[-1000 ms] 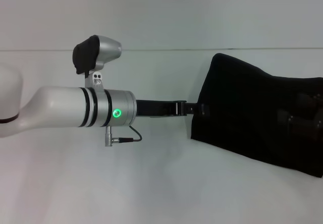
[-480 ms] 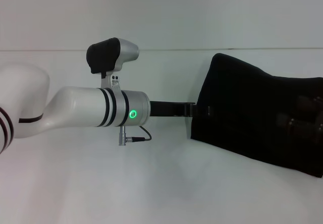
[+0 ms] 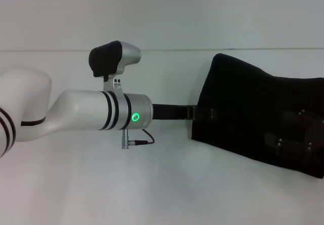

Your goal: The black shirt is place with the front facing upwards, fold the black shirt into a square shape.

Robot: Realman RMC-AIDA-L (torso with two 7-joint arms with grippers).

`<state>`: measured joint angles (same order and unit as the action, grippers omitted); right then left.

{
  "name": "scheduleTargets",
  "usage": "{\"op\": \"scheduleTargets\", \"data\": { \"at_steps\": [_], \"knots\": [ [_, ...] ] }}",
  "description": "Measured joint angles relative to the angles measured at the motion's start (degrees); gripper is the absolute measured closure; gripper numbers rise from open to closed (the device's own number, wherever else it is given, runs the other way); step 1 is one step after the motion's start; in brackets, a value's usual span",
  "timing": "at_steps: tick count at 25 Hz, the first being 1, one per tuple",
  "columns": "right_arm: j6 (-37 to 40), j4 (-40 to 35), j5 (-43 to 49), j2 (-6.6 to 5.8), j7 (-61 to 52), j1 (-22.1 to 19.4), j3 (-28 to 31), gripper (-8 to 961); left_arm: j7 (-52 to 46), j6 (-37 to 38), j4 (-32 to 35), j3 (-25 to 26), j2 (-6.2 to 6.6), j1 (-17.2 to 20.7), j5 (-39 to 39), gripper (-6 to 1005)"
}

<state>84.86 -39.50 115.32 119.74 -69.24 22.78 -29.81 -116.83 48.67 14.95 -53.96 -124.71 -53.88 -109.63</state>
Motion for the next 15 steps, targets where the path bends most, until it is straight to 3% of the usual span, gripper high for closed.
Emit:
{"op": "scheduleTargets", "data": {
  "at_steps": [11,15],
  "knots": [
    [-0.3,1.0,0.7,-0.04,0.2,0.6,-1.2,47,4.5,-3.6,-2.4,0.0,0.00,0.1,4.8,239],
    [-0.3,1.0,0.7,-0.04,0.1,0.7,-1.3,46,4.5,-4.2,-3.0,-2.3,0.00,-0.5,4.8,239]
  ]
}}
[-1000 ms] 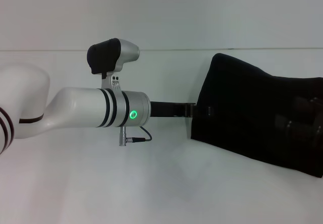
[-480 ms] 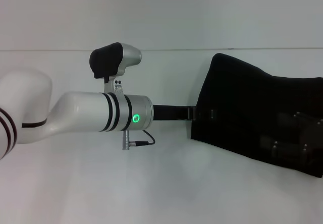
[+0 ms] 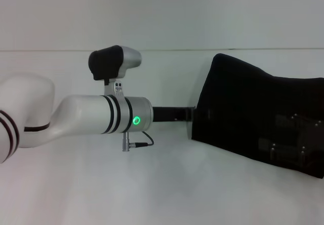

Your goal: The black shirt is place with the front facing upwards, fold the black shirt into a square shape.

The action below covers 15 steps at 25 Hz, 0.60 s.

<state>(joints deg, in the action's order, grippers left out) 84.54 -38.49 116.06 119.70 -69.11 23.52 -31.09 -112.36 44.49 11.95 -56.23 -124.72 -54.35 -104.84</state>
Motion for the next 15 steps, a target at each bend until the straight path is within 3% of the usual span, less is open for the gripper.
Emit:
{"op": "scheduleTargets", "data": {
  "at_steps": [15],
  "knots": [
    [-0.2,1.5,-0.1,0.00,-0.4,2.1,-0.9,47,0.0,-1.6,-1.7,-1.3,0.00,-0.4,0.2,238]
  ]
}}
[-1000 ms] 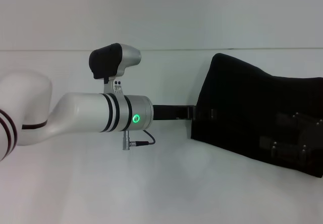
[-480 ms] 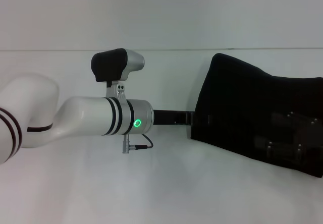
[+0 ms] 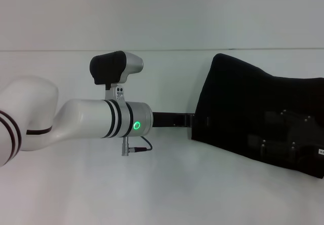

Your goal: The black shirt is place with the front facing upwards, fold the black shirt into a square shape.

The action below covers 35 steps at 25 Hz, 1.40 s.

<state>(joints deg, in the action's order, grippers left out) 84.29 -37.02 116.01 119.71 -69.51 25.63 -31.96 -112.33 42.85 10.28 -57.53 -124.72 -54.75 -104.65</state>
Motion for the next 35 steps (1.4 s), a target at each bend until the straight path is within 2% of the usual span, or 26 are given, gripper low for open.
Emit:
{"op": "scheduleTargets", "data": {
  "at_steps": [14,23,33,35],
  "knots": [
    [-1.9,0.7,0.0,0.00,0.0,0.8,-1.3,46,0.7,5.0,0.0,-0.3,0.00,0.0,2.5,239],
    [-2.0,1.1,0.0,0.00,0.0,1.4,-1.3,47,1.4,5.1,-0.4,-0.4,0.00,-0.3,2.5,244],
    [-2.0,1.2,-0.3,0.00,0.0,1.6,-0.9,46,4.2,2.4,-1.0,-1.3,0.00,0.2,2.8,320],
    [-2.0,1.2,-0.3,0.00,-0.1,1.6,-0.8,48,4.3,2.2,-1.0,-1.2,0.00,0.3,2.9,388]
  ]
}}
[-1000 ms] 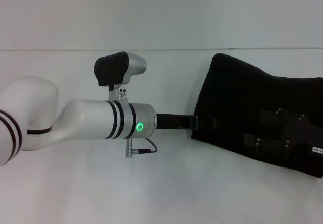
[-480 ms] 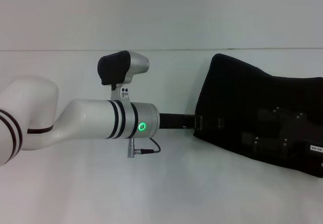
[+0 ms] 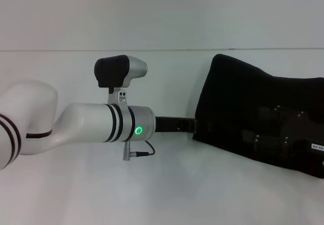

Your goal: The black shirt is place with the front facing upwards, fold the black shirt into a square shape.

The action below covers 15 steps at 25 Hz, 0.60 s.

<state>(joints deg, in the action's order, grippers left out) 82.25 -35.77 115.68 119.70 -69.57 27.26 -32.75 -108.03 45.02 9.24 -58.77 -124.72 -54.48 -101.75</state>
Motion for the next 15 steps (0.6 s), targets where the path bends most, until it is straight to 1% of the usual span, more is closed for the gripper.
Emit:
{"op": "scheduleTargets", "data": {
  "at_steps": [9,12,15],
  "knots": [
    [-0.9,0.0,-0.4,0.00,-1.4,0.1,0.3,52,0.7,0.9,0.2,0.0,0.00,0.1,0.0,688],
    [-2.4,-0.4,-1.0,-0.05,-5.3,0.3,0.3,52,0.6,2.4,0.8,0.5,0.00,0.5,0.1,786],
    [-3.9,-1.9,-1.0,-0.41,-11.0,1.1,0.1,52,0.0,6.5,4.2,1.2,0.01,2.6,0.2,875]
  ]
}}
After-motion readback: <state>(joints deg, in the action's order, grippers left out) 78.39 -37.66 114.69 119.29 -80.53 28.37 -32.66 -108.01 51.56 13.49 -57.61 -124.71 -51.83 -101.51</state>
